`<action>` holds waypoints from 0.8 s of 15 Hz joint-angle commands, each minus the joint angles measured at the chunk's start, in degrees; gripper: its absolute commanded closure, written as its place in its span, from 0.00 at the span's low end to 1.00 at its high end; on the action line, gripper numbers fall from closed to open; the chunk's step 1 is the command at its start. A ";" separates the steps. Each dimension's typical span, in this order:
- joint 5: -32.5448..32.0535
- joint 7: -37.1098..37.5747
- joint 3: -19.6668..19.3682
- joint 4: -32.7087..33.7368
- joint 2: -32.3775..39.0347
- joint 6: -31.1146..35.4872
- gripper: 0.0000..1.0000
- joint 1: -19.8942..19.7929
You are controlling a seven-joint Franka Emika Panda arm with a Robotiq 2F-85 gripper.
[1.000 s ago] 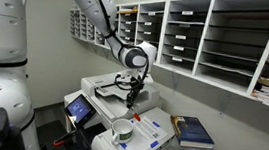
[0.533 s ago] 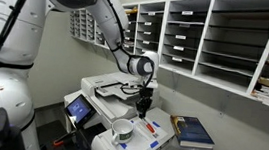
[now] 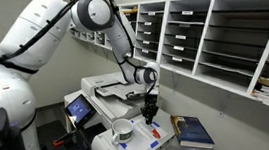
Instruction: Remove the marker from the white/green mug
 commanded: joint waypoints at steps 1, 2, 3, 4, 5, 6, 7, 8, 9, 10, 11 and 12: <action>-0.78 4.53 -1.78 4.60 4.15 -4.03 0.94 3.00; -0.51 4.99 -1.67 5.01 4.87 -4.41 0.94 3.34; -0.36 5.11 -1.62 5.24 5.41 -4.59 0.94 3.59; -1.19 6.43 -2.25 5.28 5.87 -4.33 0.94 4.44; -1.66 6.88 -2.69 5.18 6.01 -4.24 0.80 5.03; -2.28 8.14 -3.28 4.64 5.63 -3.32 0.52 5.76; -3.73 8.63 -3.89 3.72 4.83 -2.07 0.50 6.64; -5.70 9.57 -4.55 2.48 3.55 -0.49 0.44 7.64; -7.52 10.12 -4.87 1.33 2.14 0.95 0.35 8.42; -8.38 9.97 -4.47 0.20 0.48 2.17 0.29 8.53; -9.34 9.73 -4.11 -1.19 -1.62 2.98 0.22 8.79; -10.27 7.79 -3.33 -3.16 -4.42 3.51 0.14 8.85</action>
